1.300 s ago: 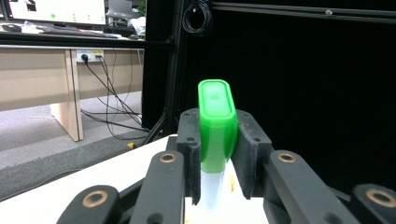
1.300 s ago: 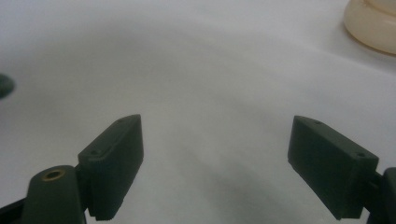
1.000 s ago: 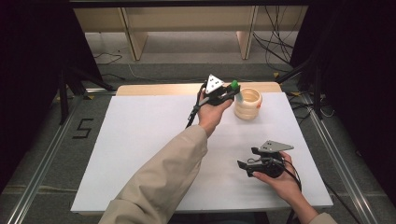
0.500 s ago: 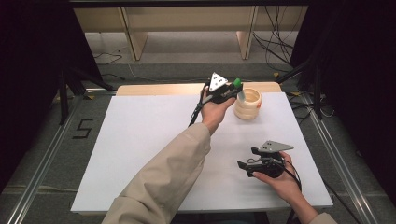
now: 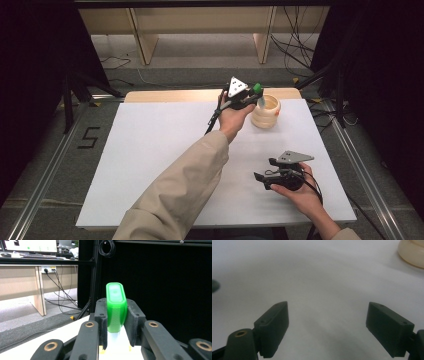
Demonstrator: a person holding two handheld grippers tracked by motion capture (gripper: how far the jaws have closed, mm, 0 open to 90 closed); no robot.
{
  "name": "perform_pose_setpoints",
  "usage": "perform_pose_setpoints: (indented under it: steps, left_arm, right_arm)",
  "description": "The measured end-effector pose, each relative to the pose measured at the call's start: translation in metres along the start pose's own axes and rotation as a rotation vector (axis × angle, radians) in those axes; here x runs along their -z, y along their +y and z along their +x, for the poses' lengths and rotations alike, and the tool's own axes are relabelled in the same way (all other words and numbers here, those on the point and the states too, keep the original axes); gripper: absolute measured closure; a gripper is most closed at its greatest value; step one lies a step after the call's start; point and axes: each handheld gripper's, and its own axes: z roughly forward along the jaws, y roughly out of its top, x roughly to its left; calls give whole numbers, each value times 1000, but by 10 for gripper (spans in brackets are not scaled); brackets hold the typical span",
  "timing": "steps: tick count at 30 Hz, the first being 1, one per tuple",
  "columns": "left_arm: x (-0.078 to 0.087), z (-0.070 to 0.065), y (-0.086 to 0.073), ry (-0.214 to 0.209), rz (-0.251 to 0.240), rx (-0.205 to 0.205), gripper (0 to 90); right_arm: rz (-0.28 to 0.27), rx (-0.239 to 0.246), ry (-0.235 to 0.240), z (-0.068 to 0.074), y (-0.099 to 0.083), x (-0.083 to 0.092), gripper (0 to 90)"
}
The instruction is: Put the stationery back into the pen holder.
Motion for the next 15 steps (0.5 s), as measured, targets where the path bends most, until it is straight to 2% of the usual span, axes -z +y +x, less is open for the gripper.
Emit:
perform_pose_setpoints:
  steps: [15]
  left_arm:
    - [-7,0,-2,4,-1,2,740]
  right_arm:
    - [3,4,5,0,0,0,191]
